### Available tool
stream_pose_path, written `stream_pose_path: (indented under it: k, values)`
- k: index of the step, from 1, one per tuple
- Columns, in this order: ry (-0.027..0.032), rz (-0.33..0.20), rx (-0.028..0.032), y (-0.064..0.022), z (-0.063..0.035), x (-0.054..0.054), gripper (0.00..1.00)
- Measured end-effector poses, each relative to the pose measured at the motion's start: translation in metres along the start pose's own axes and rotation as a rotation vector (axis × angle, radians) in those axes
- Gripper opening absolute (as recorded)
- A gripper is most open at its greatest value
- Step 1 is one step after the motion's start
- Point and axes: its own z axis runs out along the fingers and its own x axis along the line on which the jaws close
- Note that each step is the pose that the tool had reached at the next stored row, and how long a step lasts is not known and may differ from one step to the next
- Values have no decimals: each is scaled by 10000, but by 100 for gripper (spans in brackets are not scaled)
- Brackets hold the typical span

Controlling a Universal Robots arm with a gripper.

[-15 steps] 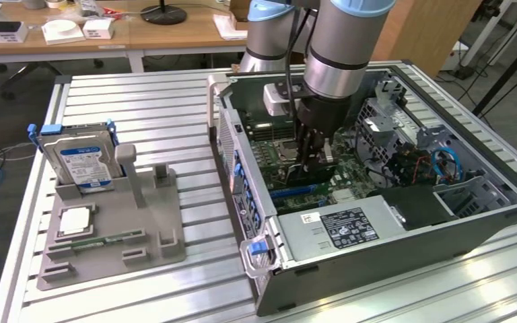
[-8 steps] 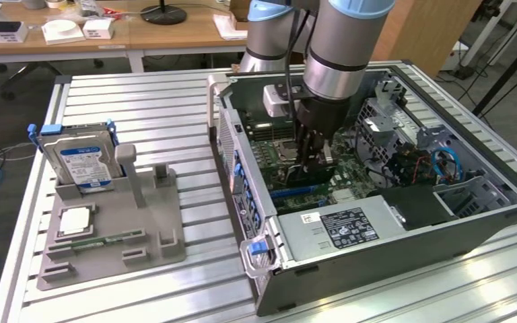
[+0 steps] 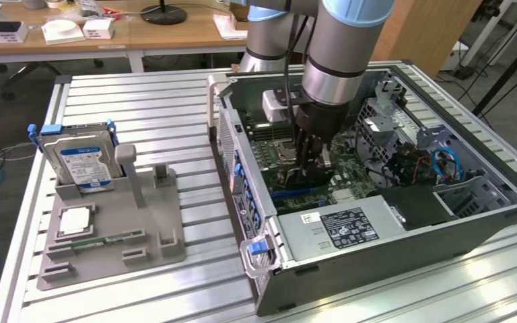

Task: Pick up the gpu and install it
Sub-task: 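Insert the gpu into the slot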

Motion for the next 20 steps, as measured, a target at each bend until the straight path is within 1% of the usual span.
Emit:
stream_pose_path:
  k: [4, 7, 9, 12, 20]
  values:
    - [1, -1, 2, -1, 34, 0, 26]
    - [3, -1, -1, 0, 39, 0, 26]
    - [-2, 0, -1, 0, 28, 0, 26]
    - [0, 3, -3, 1, -26, 0, 26]
    - [1, 0, -2, -12, -27, -1, 26]
